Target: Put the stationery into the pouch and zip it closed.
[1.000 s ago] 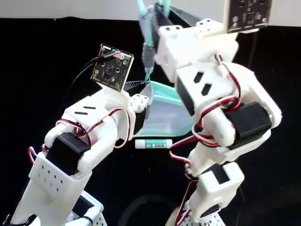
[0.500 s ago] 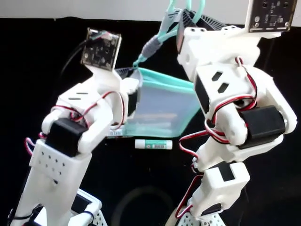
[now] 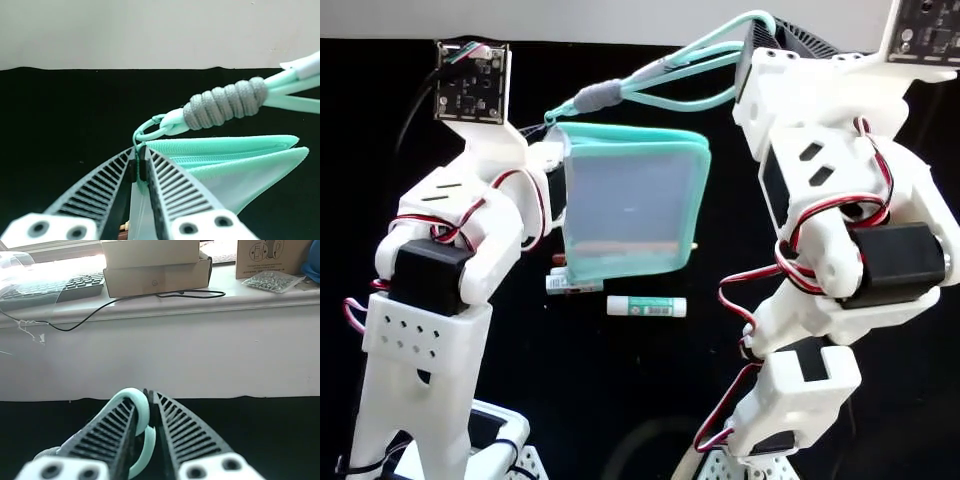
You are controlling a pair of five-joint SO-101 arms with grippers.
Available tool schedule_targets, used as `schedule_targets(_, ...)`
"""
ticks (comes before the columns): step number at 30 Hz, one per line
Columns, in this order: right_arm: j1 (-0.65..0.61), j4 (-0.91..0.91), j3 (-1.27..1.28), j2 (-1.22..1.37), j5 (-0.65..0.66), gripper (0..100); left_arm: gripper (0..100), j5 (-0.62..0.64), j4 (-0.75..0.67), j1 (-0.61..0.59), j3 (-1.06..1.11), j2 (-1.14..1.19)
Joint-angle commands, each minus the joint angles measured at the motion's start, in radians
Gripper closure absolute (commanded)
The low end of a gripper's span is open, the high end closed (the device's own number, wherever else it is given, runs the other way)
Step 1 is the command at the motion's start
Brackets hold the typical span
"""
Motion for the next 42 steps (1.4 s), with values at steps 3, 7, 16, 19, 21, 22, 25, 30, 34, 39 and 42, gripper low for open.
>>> schedule_targets(3,0.047,0.008,-0.093,-0.021,0.006,99.2,99,-0.014,0.003,-0.062,-0.010,0.010)
schedule_targets(7,0.104,0.008,-0.093,-0.021,0.005,99.2,99,-0.014,0.003,-0.101,-0.010,0.010)
schedule_targets(16,0.174,0.008,-0.091,-0.019,0.003,99.2,99,-0.014,0.003,-0.128,-0.012,0.010)
schedule_targets(19,0.176,0.008,-0.091,-0.019,0.003,99.2,99,-0.014,0.003,-0.128,-0.012,0.012)
schedule_targets(21,0.179,0.008,-0.091,0.004,0.003,99.2,99,-0.014,0.003,-0.128,-0.012,0.012)
schedule_targets(22,0.179,0.008,-0.091,0.018,0.003,99.2,99,-0.014,0.003,-0.128,-0.012,0.012)
schedule_targets(25,0.179,0.008,-0.093,0.056,0.003,99.2,99,-0.014,0.003,-0.134,-0.012,0.012)
schedule_targets(30,0.203,0.008,-0.094,0.077,0.003,99.2,99,-0.014,0.003,-0.145,-0.012,0.012)
schedule_targets(34,0.243,0.008,-0.094,0.097,0.003,99.2,99,-0.014,0.003,-0.145,-0.012,0.012)
schedule_targets(39,0.268,0.008,-0.094,0.113,0.002,99.2,99,-0.014,0.003,-0.145,-0.012,0.012)
schedule_targets(42,0.291,0.008,-0.094,0.114,0.002,99.2,99,-0.014,0.003,-0.145,-0.012,0.012)
